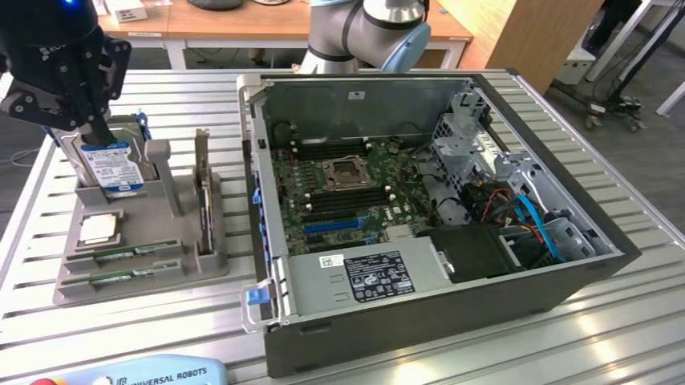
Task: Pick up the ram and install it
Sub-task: 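Pick up the ram and move it above insertion slot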
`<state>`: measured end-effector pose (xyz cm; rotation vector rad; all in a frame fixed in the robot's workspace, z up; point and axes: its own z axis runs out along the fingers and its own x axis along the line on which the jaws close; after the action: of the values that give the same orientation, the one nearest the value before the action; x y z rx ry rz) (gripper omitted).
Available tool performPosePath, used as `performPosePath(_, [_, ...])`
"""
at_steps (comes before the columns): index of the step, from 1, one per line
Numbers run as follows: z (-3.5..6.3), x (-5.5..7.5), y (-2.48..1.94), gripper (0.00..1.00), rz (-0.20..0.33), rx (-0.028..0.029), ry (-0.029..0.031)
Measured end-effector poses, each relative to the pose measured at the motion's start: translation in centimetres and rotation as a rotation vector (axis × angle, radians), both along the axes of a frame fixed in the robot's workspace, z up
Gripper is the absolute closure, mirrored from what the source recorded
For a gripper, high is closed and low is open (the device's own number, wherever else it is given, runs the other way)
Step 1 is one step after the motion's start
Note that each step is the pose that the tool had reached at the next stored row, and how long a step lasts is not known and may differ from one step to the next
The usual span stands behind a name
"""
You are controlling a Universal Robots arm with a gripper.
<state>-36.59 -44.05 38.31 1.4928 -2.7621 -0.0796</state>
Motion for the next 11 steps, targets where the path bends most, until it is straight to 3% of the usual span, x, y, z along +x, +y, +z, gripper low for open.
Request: performPosePath(11, [-0.12,0.00,0.00,0.90,0.201,0.0001,0.0000])
